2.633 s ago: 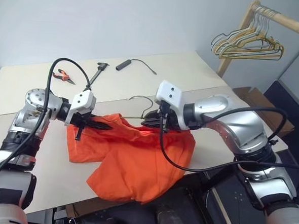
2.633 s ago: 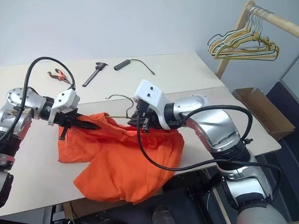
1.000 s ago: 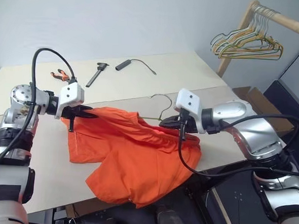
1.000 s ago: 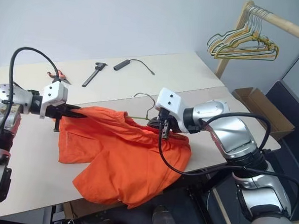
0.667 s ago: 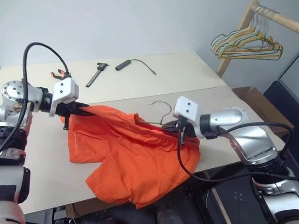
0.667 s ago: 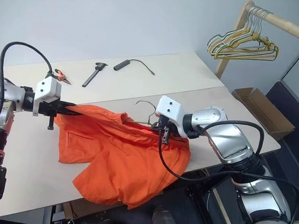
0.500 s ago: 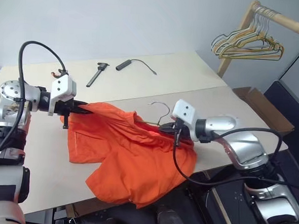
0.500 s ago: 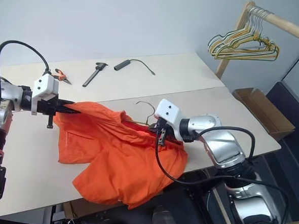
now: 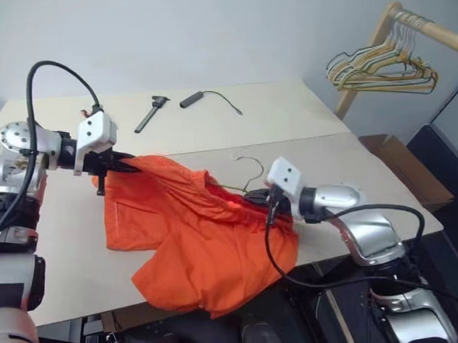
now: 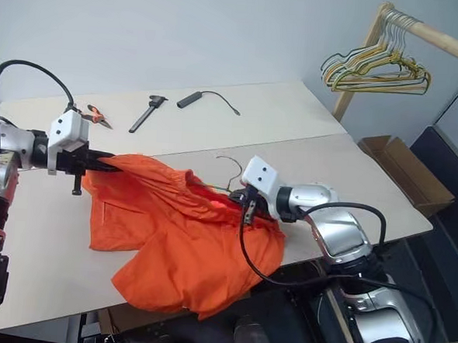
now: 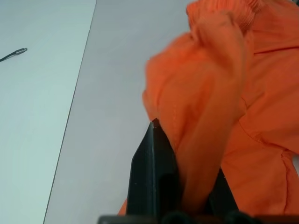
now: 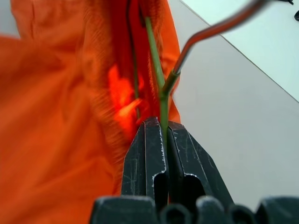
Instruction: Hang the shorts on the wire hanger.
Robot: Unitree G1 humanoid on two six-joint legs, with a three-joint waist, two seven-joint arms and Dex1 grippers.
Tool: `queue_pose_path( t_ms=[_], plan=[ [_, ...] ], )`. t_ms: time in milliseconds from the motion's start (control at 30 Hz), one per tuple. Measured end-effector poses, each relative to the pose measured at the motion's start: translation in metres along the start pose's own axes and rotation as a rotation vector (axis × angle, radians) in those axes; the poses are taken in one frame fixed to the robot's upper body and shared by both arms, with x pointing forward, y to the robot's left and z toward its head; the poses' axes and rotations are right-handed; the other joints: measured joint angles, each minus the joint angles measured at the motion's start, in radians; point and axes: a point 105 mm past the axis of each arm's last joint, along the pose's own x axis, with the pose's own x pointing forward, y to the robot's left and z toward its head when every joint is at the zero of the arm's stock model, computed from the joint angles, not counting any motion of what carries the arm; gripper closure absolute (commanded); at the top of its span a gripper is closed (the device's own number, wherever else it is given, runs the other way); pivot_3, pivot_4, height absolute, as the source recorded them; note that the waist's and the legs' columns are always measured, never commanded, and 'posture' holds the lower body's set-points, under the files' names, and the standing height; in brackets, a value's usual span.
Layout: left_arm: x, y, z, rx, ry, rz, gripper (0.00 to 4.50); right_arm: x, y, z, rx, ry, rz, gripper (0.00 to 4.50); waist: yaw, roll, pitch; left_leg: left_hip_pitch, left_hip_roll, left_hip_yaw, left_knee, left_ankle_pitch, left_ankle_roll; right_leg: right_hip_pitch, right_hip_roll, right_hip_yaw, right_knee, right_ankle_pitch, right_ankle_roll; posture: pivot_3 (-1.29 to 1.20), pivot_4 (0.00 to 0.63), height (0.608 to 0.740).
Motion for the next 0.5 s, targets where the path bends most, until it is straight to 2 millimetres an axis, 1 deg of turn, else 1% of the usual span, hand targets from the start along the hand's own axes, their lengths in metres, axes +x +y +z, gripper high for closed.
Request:
queue_pose_path(
  t_ms=[133,233,367,500],
  plan=[
    [-0.002,0.002,0.001,-0.012,-0.008,0.015,4.49,-0.001,0.001,0.0,-0.014,-0.008,0.022,4.5,-0.002,0.0,0.0,0.001,0.0,0.0,0.0,0.0,0.0,0.0,0.0,0.0,0.0,0.0,0.0,-0.16,0.019,0.74],
    [-0.004,-0.001,-0.001,-0.009,-0.003,0.013,4.49,-0.004,-0.003,0.007,0.009,-0.021,0.042,4.5,-0.002,0.0,0.0,0.001,0.0,0.0,0.0,0.0,0.0,0.0,0.0,0.001,0.0,0.0,0.0,-0.16,0.02,0.74],
    [-0.003,-0.008,-0.005,-0.013,0.005,-0.002,4.49,-0.018,-0.008,0.026,0.002,-0.01,0.098,4.5,0.002,0.0,0.0,0.0,0.0,0.0,0.0,0.0,0.0,0.0,0.0,0.0,0.0,0.0,0.0,-0.17,0.019,0.74],
    [0.006,-0.009,-0.008,-0.015,0.003,0.012,4.49,-0.033,-0.004,0.057,-0.008,0.003,0.212,4.5,0.012,0.0,0.0,0.001,0.0,0.0,0.0,0.0,0.0,0.0,0.0,0.0,0.0,0.0,0.0,-0.18,0.017,0.74]
  ],
)
